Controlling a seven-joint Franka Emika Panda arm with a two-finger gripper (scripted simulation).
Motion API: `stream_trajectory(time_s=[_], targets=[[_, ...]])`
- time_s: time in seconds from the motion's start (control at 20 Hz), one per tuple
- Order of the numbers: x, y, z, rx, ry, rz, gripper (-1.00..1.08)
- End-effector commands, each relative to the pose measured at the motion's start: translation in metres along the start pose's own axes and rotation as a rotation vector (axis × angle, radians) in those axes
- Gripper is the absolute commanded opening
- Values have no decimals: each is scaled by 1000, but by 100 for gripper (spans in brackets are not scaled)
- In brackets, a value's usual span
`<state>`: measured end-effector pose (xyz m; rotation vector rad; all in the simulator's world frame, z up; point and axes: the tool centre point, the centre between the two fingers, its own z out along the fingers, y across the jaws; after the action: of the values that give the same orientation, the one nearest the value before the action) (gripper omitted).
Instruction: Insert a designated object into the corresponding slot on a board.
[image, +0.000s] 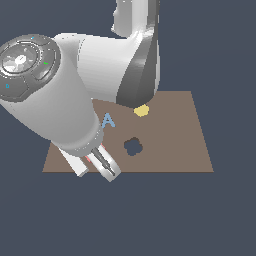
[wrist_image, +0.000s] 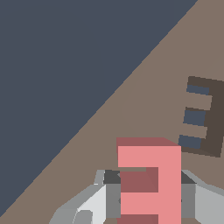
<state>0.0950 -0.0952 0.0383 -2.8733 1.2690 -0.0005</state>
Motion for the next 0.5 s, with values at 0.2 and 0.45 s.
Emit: stream_trajectory(time_s=[0.2,0.45], targets=[[39,45,-2,0,0,140,-100],[43,51,-2,0,-1,157,-100]])
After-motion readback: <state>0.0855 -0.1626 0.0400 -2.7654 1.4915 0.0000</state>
